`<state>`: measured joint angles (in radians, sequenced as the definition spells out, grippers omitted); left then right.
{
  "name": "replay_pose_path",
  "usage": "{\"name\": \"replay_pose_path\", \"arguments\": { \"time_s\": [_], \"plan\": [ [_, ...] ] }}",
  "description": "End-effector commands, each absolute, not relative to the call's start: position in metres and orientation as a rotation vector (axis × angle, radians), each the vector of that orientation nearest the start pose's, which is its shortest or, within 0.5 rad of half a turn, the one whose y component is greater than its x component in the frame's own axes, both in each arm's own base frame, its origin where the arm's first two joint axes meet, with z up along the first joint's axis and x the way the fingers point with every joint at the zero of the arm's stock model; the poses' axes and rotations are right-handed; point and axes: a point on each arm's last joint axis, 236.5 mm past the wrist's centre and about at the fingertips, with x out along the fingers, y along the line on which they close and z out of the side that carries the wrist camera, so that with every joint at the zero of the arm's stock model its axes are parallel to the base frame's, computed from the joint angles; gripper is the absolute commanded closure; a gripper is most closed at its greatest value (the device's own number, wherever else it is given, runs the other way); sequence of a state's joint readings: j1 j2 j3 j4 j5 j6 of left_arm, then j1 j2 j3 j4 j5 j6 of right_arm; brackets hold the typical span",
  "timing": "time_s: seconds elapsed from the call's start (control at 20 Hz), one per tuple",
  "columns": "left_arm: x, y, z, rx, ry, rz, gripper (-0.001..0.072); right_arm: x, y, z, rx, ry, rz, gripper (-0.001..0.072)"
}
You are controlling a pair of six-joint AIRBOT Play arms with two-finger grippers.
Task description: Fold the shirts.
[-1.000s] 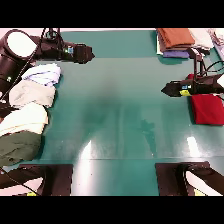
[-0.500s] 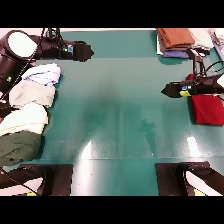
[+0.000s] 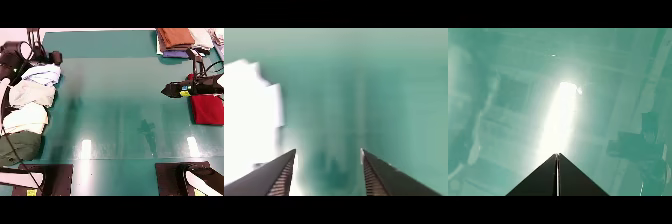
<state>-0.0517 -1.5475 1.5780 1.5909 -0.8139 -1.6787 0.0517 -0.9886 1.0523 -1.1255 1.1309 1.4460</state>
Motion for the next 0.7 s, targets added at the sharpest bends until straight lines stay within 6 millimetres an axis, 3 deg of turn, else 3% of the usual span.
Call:
{"name": "replay_pose_path", "arguments": {
  "time_s": [0.0,0.2,0.3,0.4,0.45,0.5,0.6,0.65],
  "plan": [
    [0.568,0.033,0.024,-0.086,0.875,0.112,0.0209,0.343,0.111,0.096,0.247,1.042,0.376,0.0695],
    [0.585,0.059,-0.026,-0.103,0.883,0.149,0.0209,0.343,0.111,0.096,0.248,1.042,0.375,0.0695],
    [0.589,0.061,-0.040,-0.101,0.885,0.149,0.0209,0.344,0.111,0.096,0.248,1.040,0.375,0.0695],
    [0.590,0.061,-0.041,-0.101,0.883,0.149,0.0212,0.344,0.111,0.097,0.248,1.037,0.374,0.0695],
    [0.592,0.061,-0.037,-0.102,0.879,0.149,0.0338,0.345,0.111,0.097,0.248,1.035,0.374,0.0695],
    [0.592,0.061,-0.030,-0.100,0.886,0.150,0.0688,0.346,0.111,0.098,0.249,1.031,0.373,0.0695],
    [0.597,0.062,-0.003,-0.103,0.880,0.155,0.0684,0.346,0.111,0.099,0.249,1.027,0.374,0.0695],
    [0.600,0.061,0.023,-0.100,0.854,0.154,0.0684,0.348,0.112,0.105,0.254,1.016,0.380,0.0695]
  ]
}}
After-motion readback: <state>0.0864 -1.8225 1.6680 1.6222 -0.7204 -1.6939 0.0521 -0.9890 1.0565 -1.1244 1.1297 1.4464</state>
